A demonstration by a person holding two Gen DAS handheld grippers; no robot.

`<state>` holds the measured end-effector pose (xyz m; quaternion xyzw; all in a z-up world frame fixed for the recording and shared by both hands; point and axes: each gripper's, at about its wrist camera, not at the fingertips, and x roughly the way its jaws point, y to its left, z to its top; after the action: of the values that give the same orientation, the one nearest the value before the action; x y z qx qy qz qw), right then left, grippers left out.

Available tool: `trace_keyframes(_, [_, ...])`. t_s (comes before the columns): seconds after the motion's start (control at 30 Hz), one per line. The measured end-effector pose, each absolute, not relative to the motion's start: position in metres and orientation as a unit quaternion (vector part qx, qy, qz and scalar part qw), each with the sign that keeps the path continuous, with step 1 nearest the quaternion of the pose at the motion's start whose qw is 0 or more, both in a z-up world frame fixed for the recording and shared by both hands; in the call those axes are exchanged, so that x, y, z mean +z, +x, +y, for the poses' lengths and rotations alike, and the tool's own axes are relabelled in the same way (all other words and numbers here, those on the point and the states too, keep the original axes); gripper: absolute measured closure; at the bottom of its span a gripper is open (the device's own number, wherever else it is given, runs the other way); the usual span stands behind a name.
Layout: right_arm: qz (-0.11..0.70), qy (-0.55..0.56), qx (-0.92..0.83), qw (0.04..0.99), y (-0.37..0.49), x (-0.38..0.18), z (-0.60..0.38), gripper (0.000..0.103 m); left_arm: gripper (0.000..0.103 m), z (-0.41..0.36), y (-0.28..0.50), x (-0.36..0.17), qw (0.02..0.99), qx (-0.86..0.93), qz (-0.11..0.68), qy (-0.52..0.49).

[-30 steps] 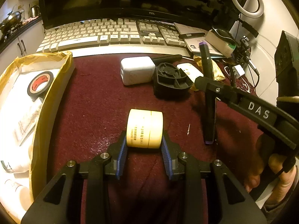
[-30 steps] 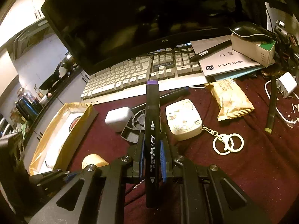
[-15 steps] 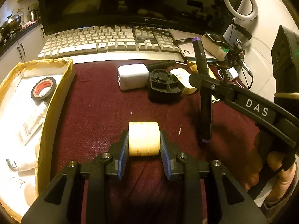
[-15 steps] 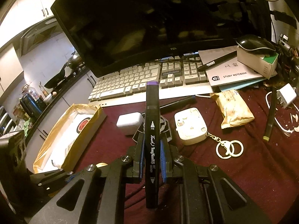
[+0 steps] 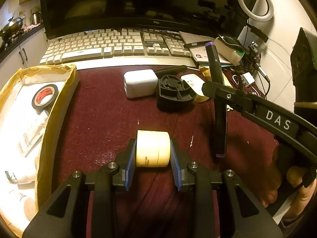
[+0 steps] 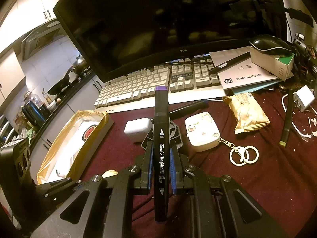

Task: Organize rigid objects
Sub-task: 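Hold the tape roll and the marker above the desk with both tools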

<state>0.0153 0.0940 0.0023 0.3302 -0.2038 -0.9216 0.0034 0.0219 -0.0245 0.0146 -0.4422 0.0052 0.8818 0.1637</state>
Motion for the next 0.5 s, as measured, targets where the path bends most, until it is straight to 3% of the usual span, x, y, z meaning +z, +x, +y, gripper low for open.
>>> trace_keyframes(0.5, [-0.205, 0.329, -0.922, 0.004, 0.0174, 0.0029, 0.0928, 0.09, 0.073, -0.0233, 0.0223, 0.0115, 0.161, 0.885, 0.011, -0.437])
